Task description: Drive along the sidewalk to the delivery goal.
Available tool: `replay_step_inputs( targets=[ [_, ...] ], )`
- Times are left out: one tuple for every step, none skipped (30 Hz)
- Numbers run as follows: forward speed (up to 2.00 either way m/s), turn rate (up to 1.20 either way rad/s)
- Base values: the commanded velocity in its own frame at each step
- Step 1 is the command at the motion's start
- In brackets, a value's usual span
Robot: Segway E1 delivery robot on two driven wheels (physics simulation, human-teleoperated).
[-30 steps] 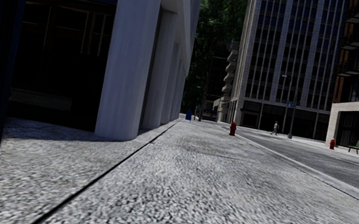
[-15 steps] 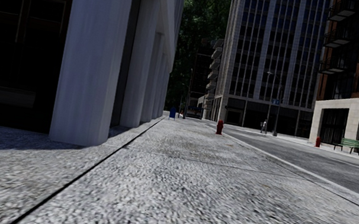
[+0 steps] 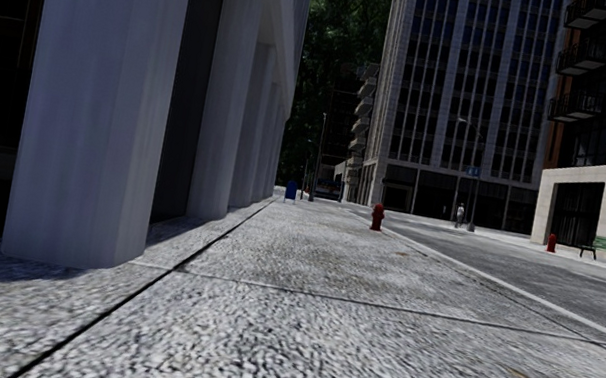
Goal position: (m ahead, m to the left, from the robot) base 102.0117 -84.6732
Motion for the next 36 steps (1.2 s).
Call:
replay_step_inputs(
  targets=[
    [2.00,0.00],
    [2.00,0.00],
    [2.00,0.00],
    [2.00,0.00],
    [2.00,0.00],
    [2.00,0.00],
    [2.00,0.00],
    [2.00,0.00],
    [2.00,0.00],
    [2.00,0.00],
    [2.00,0.00],
    [2.00,0.00],
    [2.00,0.00],
    [2.00,0.00],
    [2.00,0.00],
    [2.00,0.00],
    [2.00,0.00],
    [2.00,0.00],
    [2.00,0.00],
    [2.00,0.00],
    [2.00,0.00],
    [2.00,0.00],
    [2.00,0.00],
    [2.00,0.00],
    [2.00,0.00],
    [2.00,0.00],
    [2.00,0.00],
    [2.00,0.00],
    [2.00,0.00],
    [2.00,0.00],
    [2.00,0.00],
    [2.00,0.00],
    [2.00,0.00],
    [2.00,0.00],
    [2.00,0.00],
    [2.00,0.00]
  ],
)
